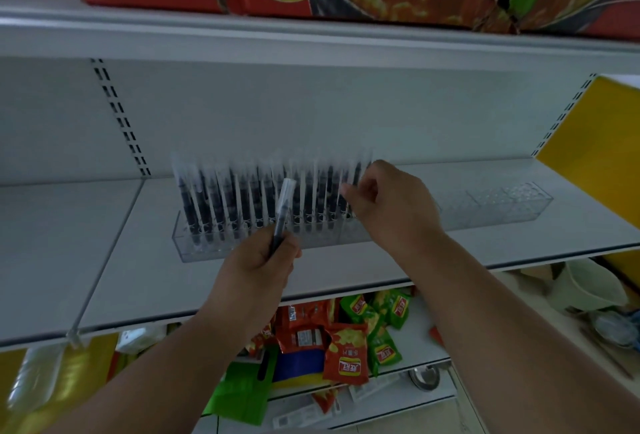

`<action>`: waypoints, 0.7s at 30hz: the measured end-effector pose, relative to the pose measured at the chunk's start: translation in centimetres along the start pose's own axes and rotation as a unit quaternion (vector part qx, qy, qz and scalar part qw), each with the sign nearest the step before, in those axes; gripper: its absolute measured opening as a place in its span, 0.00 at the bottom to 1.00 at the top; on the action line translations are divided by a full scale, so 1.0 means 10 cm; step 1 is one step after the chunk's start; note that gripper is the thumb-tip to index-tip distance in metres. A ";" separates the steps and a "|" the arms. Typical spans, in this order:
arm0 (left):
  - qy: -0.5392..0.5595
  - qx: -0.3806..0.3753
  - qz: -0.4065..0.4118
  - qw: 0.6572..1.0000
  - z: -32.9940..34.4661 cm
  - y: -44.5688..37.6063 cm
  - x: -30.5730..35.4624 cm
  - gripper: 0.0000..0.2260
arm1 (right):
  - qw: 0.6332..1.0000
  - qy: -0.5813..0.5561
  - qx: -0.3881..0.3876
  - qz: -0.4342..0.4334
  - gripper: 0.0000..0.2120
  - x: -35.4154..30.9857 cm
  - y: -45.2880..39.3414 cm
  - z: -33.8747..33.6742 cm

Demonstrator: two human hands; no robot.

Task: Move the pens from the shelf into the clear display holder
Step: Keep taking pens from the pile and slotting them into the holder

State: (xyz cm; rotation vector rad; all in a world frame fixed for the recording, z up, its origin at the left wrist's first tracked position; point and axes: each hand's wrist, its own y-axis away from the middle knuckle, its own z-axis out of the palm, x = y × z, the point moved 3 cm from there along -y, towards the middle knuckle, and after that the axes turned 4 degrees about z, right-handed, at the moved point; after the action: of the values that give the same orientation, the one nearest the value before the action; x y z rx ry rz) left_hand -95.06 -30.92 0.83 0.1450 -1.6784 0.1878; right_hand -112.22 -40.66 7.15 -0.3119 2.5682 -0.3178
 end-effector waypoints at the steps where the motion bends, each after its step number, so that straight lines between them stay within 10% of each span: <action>1: -0.011 -0.004 0.008 1.000 0.02 -0.02 0.02 0.12 | 0.999 -0.048 0.011 -0.005 0.16 -0.06 0.04 -0.07; 8: -0.150 -0.040 0.104 0.982 0.30 -0.09 0.20 0.13 | 0.940 -0.314 -0.129 0.022 0.12 -0.30 0.18 -0.09; 13: -0.342 0.030 0.231 0.910 0.17 -0.09 0.21 0.06 | 0.932 -0.353 0.022 0.074 0.09 -0.04 0.08 -0.29; 21: -0.528 0.009 0.275 0.804 0.21 -0.14 -0.02 0.23 | 0.950 -0.289 0.116 -0.020 0.05 0.08 -0.12 -0.40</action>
State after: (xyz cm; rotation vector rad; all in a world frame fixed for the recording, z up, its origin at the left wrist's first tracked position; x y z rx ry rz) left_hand -96.81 -32.74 0.42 -0.3018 -2.8179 0.6483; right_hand -114.78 -41.31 10.44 -0.3128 1.9289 -0.4621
